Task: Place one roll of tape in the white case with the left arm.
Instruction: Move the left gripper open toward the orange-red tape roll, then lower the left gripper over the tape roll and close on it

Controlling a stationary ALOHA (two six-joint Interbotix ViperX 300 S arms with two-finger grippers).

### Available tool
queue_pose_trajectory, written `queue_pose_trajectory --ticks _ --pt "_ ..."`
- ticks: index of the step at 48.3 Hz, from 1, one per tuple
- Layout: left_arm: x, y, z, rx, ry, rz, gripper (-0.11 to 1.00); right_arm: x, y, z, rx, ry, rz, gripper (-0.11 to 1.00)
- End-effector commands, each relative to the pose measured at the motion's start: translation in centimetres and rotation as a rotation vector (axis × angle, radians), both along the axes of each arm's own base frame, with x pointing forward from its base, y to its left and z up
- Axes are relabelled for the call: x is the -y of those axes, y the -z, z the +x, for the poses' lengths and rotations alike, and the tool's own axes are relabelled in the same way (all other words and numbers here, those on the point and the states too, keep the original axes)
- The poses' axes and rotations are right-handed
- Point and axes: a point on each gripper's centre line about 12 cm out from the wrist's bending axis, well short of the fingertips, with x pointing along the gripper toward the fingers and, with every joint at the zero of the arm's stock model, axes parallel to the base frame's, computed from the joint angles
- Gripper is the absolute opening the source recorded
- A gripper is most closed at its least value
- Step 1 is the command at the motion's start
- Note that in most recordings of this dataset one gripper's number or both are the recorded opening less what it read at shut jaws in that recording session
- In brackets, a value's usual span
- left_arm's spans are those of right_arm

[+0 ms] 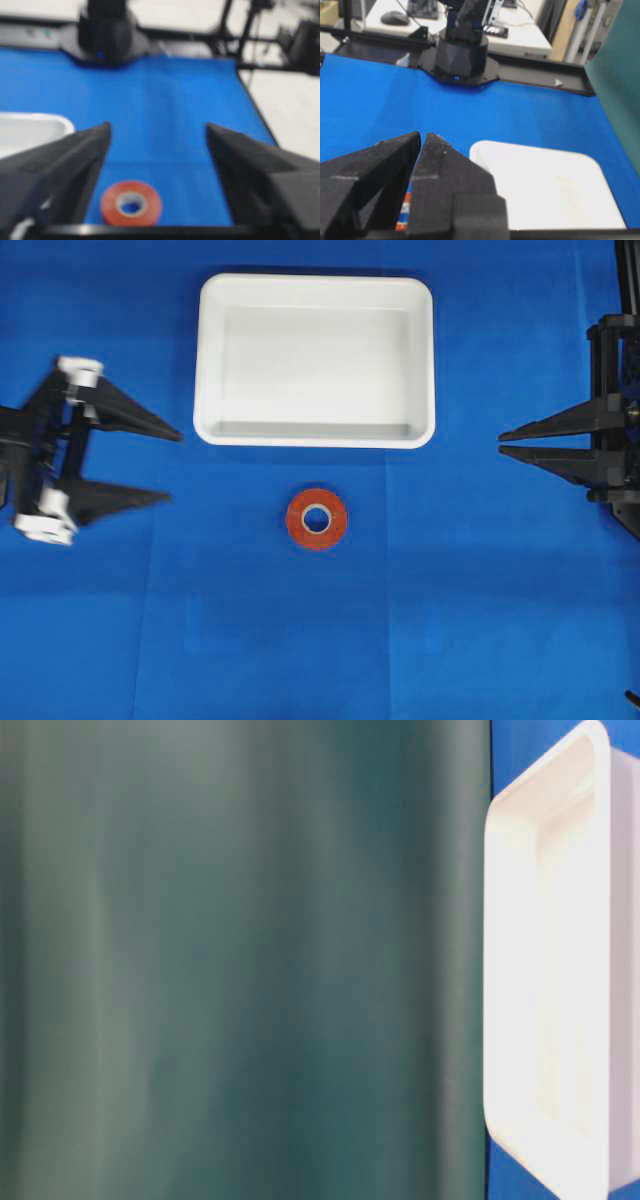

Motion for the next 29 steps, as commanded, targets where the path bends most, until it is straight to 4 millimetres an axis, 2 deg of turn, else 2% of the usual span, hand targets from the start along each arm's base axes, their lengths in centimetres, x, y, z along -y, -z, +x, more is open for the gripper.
queue_pose_trajectory --ticks 1,4,14,29 --pt "0.8 -0.4 2.0 -0.008 0.021 0.0 0.81 0.1 -0.2 0.4 0.0 0.005 0.005 0.07" --pt "1.4 -0.1 3.5 -0.037 0.033 0.004 0.9 0.2 0.2 0.6 -0.015 0.008 0.005 0.13" --pt "3.0 1.6 8.4 -0.193 0.055 0.028 0.89 0.6 1.0 1.1 -0.05 0.027 0.007 0.28" --pt "4.4 5.5 14.4 -0.545 0.052 0.079 0.89 1.0 2.0 1.5 -0.089 0.042 0.012 0.29"
